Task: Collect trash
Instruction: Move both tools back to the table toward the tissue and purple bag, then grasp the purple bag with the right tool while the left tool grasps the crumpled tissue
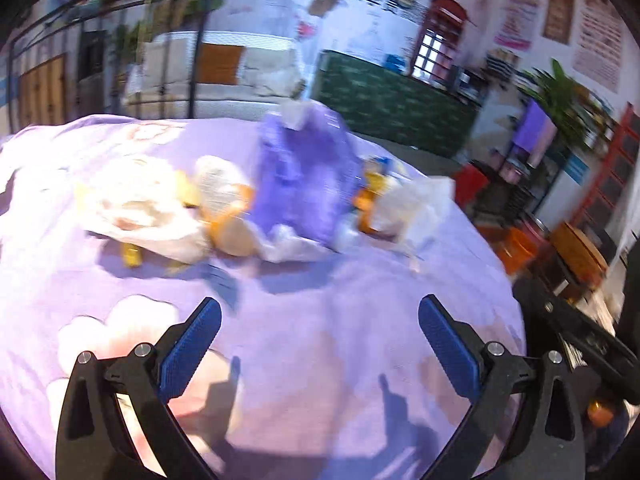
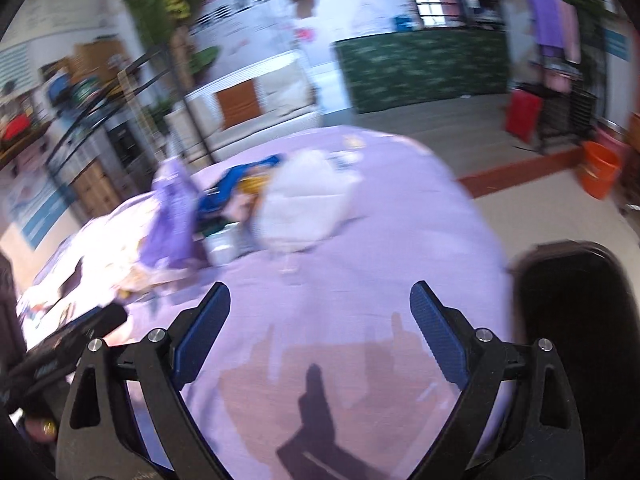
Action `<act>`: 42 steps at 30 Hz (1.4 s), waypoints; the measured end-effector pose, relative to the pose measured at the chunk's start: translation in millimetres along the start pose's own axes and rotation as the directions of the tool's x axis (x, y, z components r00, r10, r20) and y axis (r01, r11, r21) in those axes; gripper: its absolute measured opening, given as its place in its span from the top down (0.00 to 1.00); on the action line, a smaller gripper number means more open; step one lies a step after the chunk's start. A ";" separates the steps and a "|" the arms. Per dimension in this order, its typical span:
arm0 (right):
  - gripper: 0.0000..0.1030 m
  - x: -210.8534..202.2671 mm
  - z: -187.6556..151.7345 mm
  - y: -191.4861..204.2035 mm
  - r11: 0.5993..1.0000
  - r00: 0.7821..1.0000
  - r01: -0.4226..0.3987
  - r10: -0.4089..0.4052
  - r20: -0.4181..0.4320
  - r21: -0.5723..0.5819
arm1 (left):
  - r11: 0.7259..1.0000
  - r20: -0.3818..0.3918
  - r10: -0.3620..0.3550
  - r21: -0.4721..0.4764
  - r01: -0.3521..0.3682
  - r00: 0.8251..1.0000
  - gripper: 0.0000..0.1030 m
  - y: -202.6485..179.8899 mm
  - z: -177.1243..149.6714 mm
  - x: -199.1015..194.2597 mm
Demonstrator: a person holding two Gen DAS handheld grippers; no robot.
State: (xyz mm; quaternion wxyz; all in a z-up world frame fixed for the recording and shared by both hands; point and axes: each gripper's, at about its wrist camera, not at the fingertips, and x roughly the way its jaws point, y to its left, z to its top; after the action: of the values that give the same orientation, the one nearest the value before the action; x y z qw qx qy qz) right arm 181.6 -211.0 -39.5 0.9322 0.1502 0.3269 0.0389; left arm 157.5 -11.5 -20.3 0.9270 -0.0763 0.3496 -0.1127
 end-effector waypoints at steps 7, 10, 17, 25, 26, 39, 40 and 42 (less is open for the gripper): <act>0.14 23.6 4.1 57.8 0.988 0.993 -0.119 0.116 -0.037 -0.096 | 0.991 0.028 0.116 -0.077 -0.113 0.993 0.13 78.0 27.3 0.1; 0.19 41.1 10.3 80.2 0.982 0.990 -0.139 0.132 -0.057 -0.131 | 0.984 0.012 0.156 -0.094 -0.155 0.988 0.20 100.1 41.3 13.9; 0.29 80.7 26.6 108.0 0.973 0.985 -0.157 0.141 -0.099 -0.171 | 0.972 -0.052 0.211 -0.099 -0.215 0.976 0.34 132.4 56.3 45.9; 0.64 124.0 43.8 125.8 0.975 0.981 -0.152 0.129 -0.145 -0.160 | 0.975 -0.044 0.200 -0.088 -0.203 0.979 0.56 124.7 61.0 48.1; 0.69 127.1 43.9 124.9 0.976 0.980 -0.151 0.127 -0.153 -0.154 | 0.975 -0.038 0.198 -0.091 -0.201 0.979 0.58 125.0 60.6 46.2; 0.92 93.1 32.6 116.6 0.972 0.980 -0.194 0.185 -0.079 -0.129 | 0.975 0.068 0.201 -0.113 -0.193 0.977 0.62 117.5 46.5 0.4; 0.93 86.3 32.2 115.4 0.972 0.980 -0.194 0.187 -0.063 -0.131 | 0.975 0.080 0.203 -0.111 -0.193 0.976 0.62 115.3 45.6 -5.0; 0.93 74.2 30.2 112.5 0.972 0.981 -0.193 0.189 -0.038 -0.131 | 0.977 0.095 0.191 -0.111 -0.180 0.977 0.62 112.2 42.6 -13.0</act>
State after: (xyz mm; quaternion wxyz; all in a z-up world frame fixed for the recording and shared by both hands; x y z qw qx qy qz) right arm 261.4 -98.9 -27.1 0.9279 0.1173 0.3195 0.1522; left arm 193.8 102.6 -5.1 0.9454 -0.0964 0.3113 -0.0034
